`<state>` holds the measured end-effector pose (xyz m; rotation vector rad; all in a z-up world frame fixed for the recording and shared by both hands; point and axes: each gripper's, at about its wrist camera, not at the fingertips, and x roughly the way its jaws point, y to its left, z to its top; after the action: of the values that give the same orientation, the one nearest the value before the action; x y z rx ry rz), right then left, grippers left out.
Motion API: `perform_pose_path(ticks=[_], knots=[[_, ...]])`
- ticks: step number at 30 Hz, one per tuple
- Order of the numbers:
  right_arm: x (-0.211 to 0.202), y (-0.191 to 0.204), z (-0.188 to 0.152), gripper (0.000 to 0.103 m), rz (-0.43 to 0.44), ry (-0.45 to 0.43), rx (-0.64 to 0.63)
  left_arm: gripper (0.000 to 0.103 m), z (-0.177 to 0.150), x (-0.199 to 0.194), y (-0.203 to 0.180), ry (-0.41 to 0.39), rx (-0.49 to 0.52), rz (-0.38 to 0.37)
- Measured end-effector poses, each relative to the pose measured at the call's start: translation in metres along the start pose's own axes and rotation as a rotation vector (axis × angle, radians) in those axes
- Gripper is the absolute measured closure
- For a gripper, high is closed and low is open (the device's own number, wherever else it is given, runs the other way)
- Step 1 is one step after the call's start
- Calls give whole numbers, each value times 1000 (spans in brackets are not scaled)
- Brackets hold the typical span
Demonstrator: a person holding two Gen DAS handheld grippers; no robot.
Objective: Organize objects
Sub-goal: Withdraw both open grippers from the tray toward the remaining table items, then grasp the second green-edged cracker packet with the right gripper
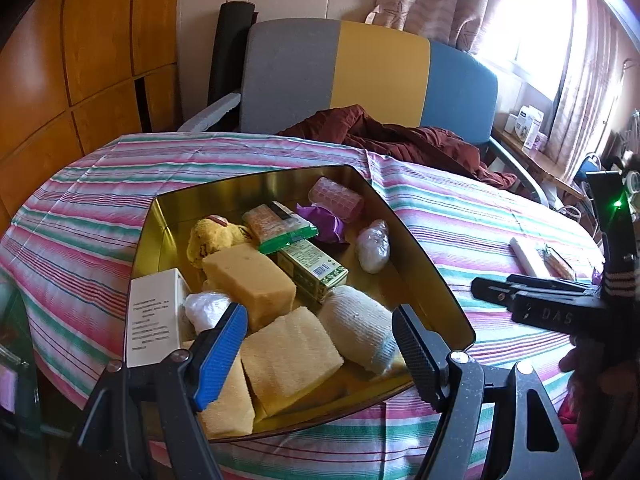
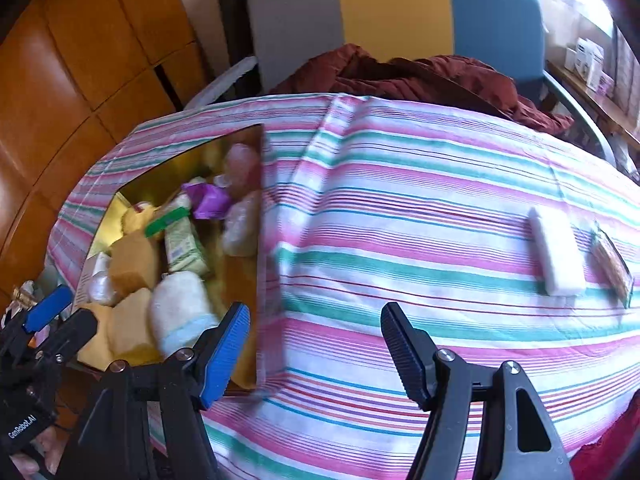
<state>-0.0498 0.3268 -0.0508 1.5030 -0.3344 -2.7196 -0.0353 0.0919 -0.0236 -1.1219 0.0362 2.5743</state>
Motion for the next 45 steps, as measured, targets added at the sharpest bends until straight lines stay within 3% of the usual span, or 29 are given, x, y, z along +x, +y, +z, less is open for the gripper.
perform_pose_path(ticks=[16,39,41,45], knots=[[-19,-113,-1,34,-136,26,204,27,5,3,-29,11,67,-25],[-48,-253,10,34,-355,33,336,27,2,18,-88,59,197,-102],[-48,-265,12,28,-380,38,334,27,1,20,-92,63,205,-107],[-51,-290,14,27,-418,37,337,27,1,24,-98,74,214,-119]])
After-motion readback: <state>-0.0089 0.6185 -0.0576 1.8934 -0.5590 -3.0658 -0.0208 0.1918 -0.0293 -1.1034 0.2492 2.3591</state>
